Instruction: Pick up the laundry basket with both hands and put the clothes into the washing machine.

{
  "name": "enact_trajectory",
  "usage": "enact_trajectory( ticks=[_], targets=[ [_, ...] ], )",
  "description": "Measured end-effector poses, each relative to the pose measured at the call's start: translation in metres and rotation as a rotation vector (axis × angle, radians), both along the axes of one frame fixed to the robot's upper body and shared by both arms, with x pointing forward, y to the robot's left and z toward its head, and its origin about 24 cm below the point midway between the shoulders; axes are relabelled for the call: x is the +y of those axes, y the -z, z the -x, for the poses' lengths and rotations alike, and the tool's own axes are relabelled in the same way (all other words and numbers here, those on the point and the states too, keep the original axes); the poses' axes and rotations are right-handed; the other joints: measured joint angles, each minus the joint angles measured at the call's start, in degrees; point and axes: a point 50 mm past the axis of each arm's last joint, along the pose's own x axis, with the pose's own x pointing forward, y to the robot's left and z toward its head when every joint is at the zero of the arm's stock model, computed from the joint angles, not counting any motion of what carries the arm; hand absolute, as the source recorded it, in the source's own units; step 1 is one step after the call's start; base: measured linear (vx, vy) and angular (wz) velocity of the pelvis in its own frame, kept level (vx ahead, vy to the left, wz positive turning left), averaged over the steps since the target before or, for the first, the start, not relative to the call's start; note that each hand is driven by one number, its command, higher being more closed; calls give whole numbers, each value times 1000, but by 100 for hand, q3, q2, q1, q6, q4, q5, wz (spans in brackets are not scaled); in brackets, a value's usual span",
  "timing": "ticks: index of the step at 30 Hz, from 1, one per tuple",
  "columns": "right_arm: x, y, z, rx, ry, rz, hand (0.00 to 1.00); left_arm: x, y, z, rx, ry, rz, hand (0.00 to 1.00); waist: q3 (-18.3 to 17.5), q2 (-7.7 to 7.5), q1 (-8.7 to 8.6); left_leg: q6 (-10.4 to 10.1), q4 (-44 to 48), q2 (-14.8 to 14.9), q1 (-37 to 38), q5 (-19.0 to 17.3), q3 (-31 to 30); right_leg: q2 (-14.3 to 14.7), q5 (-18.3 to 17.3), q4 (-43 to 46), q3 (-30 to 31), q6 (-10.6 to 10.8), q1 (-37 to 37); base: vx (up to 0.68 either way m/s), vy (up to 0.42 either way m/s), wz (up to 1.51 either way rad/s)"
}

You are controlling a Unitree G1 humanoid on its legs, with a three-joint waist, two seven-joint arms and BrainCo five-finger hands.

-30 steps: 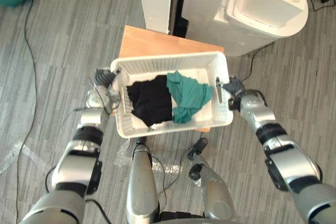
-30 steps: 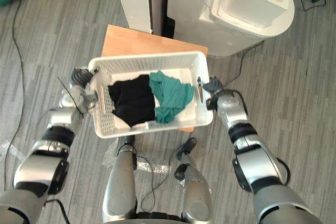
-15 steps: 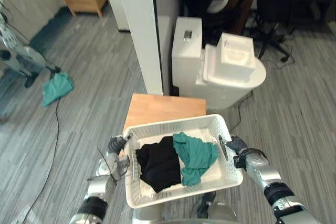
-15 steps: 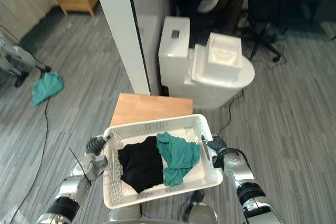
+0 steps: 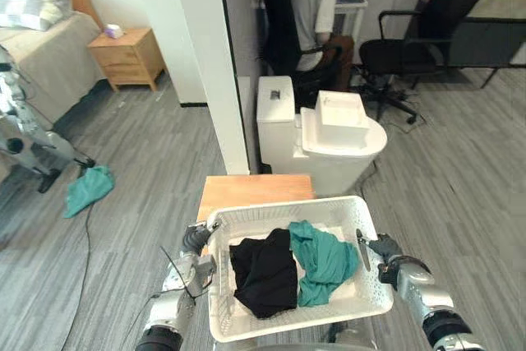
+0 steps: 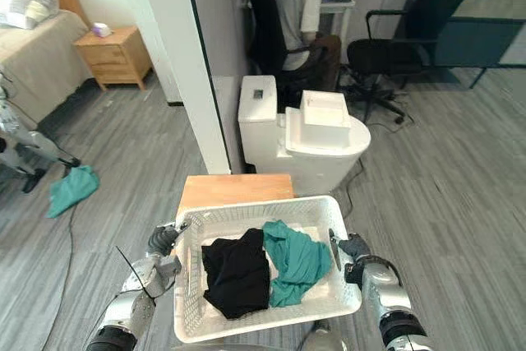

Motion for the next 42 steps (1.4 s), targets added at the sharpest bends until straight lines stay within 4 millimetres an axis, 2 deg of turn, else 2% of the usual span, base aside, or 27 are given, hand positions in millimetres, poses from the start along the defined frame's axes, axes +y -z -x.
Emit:
enact_trajectory(
  ticks=[1, 3, 5, 6, 7, 10, 11, 14, 17, 20, 21, 22, 24, 25, 26, 27, 28, 29, 30, 31, 32, 33, 35, 38, 39, 41, 42],
  targets=[
    [-2, 8, 13, 26, 43, -24, 100, -2, 0, -2, 6, 38, -39, 100, 24, -234, -31, 99, -82, -277, -20, 115, 113, -193, 130, -134, 140, 77, -52, -355, 238, -28],
    [-8, 13, 30, 44, 98, -43, 100, -12, -4, -11, -9, 112, -78, 100, -8, -413, -155, 328, -75, -609, -237, 251, 192, -386, 216, -481, 345, 154, -132, -325, 194, -7],
    [-14, 12, 40, 25, 160, -64, 100, -23, -13, -23, -47, 168, -94, 100, -2, -490, -168, 571, -167, -795, -466, 426, 471, -491, -171, -951, 278, 249, -252, -288, 206, -45],
    [-16, 11, 40, 17, 169, -67, 100, -25, -17, -28, -64, 177, -96, 100, -22, -405, -159, 758, -372, -763, -459, 589, 680, -536, -617, -986, 37, 264, -345, -272, 212, -127],
    [-14, 9, 36, 3, 170, -74, 100, -23, -23, -35, -90, 173, -110, 100, -18, -391, -160, 996, -685, -676, -443, 775, 1139, -631, -531, -612, -613, 1, -526, -275, 209, -140],
    [-8, 7, 29, -14, 168, -87, 100, -20, -29, -41, -112, 165, -119, 100, -44, -467, -145, 1066, -1365, -661, -134, 1164, 1993, -757, -567, 1212, -916, -416, -540, -198, 174, -157],
    [-9, 3, 22, -34, 161, -83, 100, -17, -30, -41, -116, 153, -117, 100, -52, -476, -146, 1087, -1502, -625, -69, 1225, 2379, -746, -884, 1849, -816, -253, -434, -126, 82, -179],
    [-11, -12, -1, -91, 131, -48, 100, -13, -32, -42, -125, 133, -112, 100, -57, -484, -161, 1093, -1545, -393, 6, 1238, 3486, -845, -1366, 2342, -985, -289, -244, -160, 33, -193],
    [-11, -23, -14, -119, 78, -11, 100, -8, -29, -34, -120, 104, -95, 100, -103, -479, -159, 1006, -1629, -149, 173, 1281, 4380, -941, -1520, 1866, -1701, -452, -6, -78, -44, -187],
    [-6, -28, -24, -137, 41, 2, 100, -1, -26, -25, -110, 69, -74, 100, -143, -476, -169, 672, -1663, 331, 262, 1357, 5319, -315, -1114, 724, -1783, -395, -42, -78, -211, -186],
    [-8, -26, -20, -126, 49, 6, 100, -3, -23, -22, -94, 71, -63, 100, -188, -451, -176, 472, -1712, 487, 275, 1484, 5496, 143, -615, 124, -1437, -342, -34, -12, -289, -145],
    [-12, -22, -12, -110, 61, 8, 100, -7, -20, -20, -81, 77, -49, 100, -238, -460, -243, 342, -1695, 640, 319, 1570, 5667, 505, -397, -364, -1213, -418, 43, 28, -239, -135],
    [-18, -16, 2, -93, 92, 1, 100, -14, -16, -18, -72, 107, -11, 100, -238, -455, -418, 276, -1257, 1028, 347, 1530, 5721, 789, -333, -596, -1106, -489, 157, 68, -155, -75],
    [-21, -3, 24, -37, 148, -21, 100, -26, -11, -16, -64, 125, 90, 100, -235, -452, -489, 188, -334, 1659, 385, 1457, 5630, 1087, -363, -678, -1002, -541, 383, 94, -122, -61],
    [-21, 2, 34, -13, 166, -30, 100, -30, -10, -14, -61, 125, 115, 100, -228, -448, -463, 236, 126, 1952, 441, 1472, 5609, 1221, -404, -702, -902, -600, 510, 130, -140, -97],
    [-22, 9, 46, 20, 180, -33, 100, -31, -6, -9, -48, 109, 135, 100, -195, -392, -428, 843, 1112, 2576, 465, 1606, 5428, 1504, -520, -758, -657, -753, 818, 120, -102, -121],
    [-21, 10, 50, 30, 177, -32, 100, -28, 0, -1, -27, 84, 153, 100, -164, -346, -398, 1745, 1931, 2984, 324, 2010, 4760, 1709, -703, -775, -332, -936, 1084, 108, -78, -130],
    [-18, 11, 50, 30, 170, -37, 100, -26, 3, 3, -17, 77, 157, 100, -164, -322, -375, 1997, 2251, 3022, 133, 2194, 4276, 1774, -838, -791, -168, -1027, 1169, 94, -7, -119],
    [-19, 8, 49, 18, 168, -31, 100, -24, 5, 6, -9, 72, 166, 100, -129, -282, -337, 1805, 2662, 2813, -323, 2090, 3380, 1836, -989, -780, 27, -1104, 1230, 98, 66, -92],
    [-20, 5, 47, 6, 167, -23, 100, -26, 6, 9, -5, 64, 180, 100, -114, -253, -286, 1292, 2847, 2273, -844, 1826, 2526, 1826, -1054, -765, 200, -1161, 1229, 131, 103, -96],
    [-22, -1, 42, -21, 155, -8, 100, -27, 2, 6, -33, 45, 201, 100, -47, -238, -192, 816, 2725, 1510, -1337, 1540, 1830, 1782, -1107, -766, 444, -1179, 1230, 122, 100, -95],
    [-22, -5, 39, -44, 147, -4, 100, -29, -3, 4, -62, 44, 211, 100, -4, -280, -133, 690, 2349, 1091, -1569, 1431, 1690, 1727, -1116, -821, 498, -1161, 1243, 152, 92, -110],
    [-14, -11, 32, -83, 131, -22, 100, -20, -7, 2, -94, 37, 186, 100, 12, -255, -16, 571, 175, 690, -1774, 1536, 2005, 1678, -997, -1160, 501, -936, 1443, 198, 67, -97],
    [-17, -9, 35, -69, 142, -21, 100, -23, -6, 3, -90, 30, 201, 100, 17, -134, -123, -56, -1869, 305, -1688, 1984, 1661, 1716, -1136, -1241, 567, -679, 1648, 265, 110, -36],
    [-15, -8, 34, -71, 139, -26, 100, -22, -6, 3, -89, 28, 197, 100, 12, -148, -109, 140, -1762, 216, -1706, 2293, 1399, 1683, -1335, -1077, 729, -623, 1644, 359, 178, -65],
    [-11, -8, 32, -80, 140, -38, 100, -22, -9, 1, -104, 26, 197, 100, -36, -303, -63, 438, -1422, 70, -1773, 2382, 1330, 1385, -1883, -364, 888, -503, 1372, 483, 219, -59],
    [-11, -7, 35, -75, 151, -46, 100, -22, -10, 1, -104, 28, 191, 100, -35, -524, -51, 638, -1288, -228, -1641, 2266, 1442, 1019, -2277, 135, 852, -152, 1290, 617, 216, -26]
  ],
)
